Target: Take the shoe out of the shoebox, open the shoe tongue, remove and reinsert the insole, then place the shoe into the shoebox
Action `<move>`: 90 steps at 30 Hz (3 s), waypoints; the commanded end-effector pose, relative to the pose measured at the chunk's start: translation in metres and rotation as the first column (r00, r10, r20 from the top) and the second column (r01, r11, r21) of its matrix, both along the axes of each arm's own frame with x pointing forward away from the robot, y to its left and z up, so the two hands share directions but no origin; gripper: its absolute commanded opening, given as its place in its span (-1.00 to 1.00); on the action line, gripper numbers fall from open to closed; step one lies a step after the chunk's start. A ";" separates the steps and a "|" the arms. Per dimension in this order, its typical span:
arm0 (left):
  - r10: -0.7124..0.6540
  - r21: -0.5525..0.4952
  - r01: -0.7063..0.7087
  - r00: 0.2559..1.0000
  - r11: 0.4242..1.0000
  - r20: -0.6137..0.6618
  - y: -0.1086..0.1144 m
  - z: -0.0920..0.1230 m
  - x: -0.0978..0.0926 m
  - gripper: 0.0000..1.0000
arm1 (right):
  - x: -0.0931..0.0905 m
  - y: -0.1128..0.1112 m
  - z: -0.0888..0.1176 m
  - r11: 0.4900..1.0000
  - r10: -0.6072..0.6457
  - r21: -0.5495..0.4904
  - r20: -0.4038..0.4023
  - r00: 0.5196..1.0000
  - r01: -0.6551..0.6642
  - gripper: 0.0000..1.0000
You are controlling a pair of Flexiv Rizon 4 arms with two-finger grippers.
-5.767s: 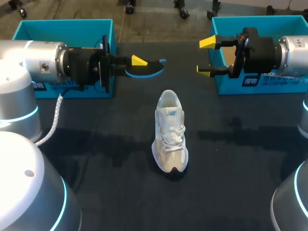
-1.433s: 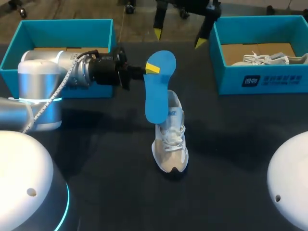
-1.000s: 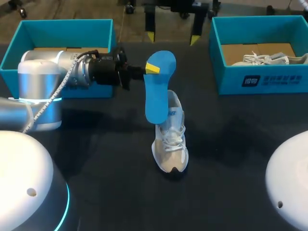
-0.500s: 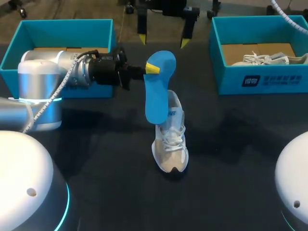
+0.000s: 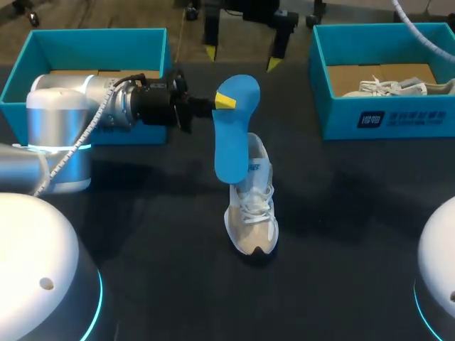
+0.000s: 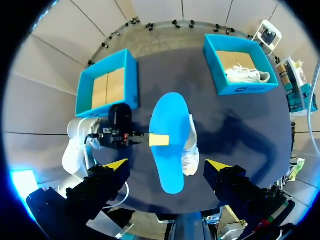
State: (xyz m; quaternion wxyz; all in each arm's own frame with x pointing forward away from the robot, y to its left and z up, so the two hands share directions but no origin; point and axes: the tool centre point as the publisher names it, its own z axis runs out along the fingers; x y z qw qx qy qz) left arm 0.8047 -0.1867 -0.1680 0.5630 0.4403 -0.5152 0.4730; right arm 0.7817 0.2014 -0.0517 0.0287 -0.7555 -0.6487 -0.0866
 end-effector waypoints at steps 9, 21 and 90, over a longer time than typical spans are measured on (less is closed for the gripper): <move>0.001 0.002 -0.001 1.000 1.000 0.001 0.000 0.000 0.000 -1.00 | -0.015 -0.058 -0.017 0.951 -0.019 0.308 0.063 0.998 -0.002 1.00; 0.001 0.002 -0.001 1.000 1.000 0.001 0.000 0.000 0.000 -1.00 | -0.008 -0.079 -0.035 0.841 0.017 0.540 0.056 0.998 -0.045 1.00; 0.091 -0.085 -0.041 0.667 0.996 0.739 0.010 0.040 0.036 -1.00 | 0.008 -0.104 -0.109 0.319 -0.041 0.933 0.188 0.981 -0.165 1.00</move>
